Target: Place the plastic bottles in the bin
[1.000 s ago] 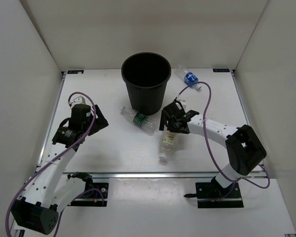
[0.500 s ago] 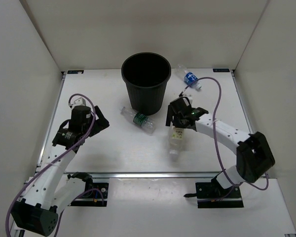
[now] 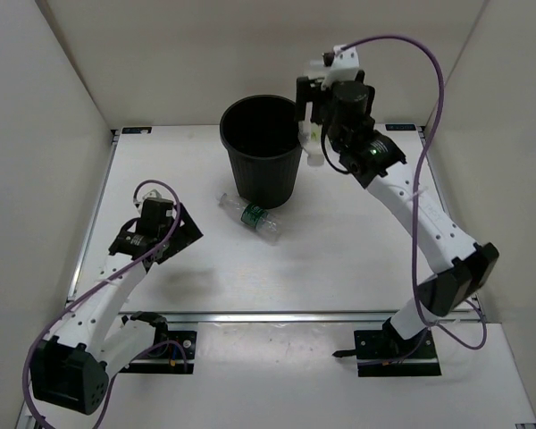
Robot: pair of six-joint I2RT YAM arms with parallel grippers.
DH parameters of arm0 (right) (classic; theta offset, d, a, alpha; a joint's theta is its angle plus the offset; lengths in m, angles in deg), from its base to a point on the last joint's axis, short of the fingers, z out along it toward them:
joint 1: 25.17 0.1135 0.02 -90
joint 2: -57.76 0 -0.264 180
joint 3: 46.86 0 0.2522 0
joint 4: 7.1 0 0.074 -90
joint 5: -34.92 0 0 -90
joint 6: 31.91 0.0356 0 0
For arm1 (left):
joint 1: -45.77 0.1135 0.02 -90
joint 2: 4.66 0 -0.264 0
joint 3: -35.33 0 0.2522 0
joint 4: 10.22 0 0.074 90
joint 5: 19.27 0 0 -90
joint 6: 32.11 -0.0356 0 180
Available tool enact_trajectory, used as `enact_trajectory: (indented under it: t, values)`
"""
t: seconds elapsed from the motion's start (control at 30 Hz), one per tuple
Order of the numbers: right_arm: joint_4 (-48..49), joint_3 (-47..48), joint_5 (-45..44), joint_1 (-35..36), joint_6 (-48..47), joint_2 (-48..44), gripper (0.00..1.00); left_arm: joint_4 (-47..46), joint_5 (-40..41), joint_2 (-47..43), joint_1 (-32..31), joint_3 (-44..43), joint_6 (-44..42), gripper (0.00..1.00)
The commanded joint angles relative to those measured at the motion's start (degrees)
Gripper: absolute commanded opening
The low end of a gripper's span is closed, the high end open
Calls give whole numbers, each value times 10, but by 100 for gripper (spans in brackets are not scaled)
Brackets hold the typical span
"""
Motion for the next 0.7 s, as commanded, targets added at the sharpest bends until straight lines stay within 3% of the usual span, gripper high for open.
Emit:
enact_trajectory:
  t: [0.0, 0.17, 0.4, 0.5, 0.6, 0.67]
  values:
    - [104, 89, -3, -13, -71, 79, 40, -4, -20, 1, -2, 0, 17, 99]
    - [153, 204, 77, -23, -37, 172, 41, 8, -22, 12, -8, -5, 11, 99]
    - [158, 309, 71, 8, -34, 277, 48, 15, -35, 24, -6, 0, -8, 99]
    - [135, 313, 82, -3, -7, 278, 77, 17, -34, 24, -8, -1, -21, 98]
    - [127, 296, 75, -4, -3, 259, 98, 16, -25, 26, -2, -12, -18, 98]
    - [130, 273, 89, -6, 3, 231, 99, 12, -22, 25, -2, -19, -15, 99]
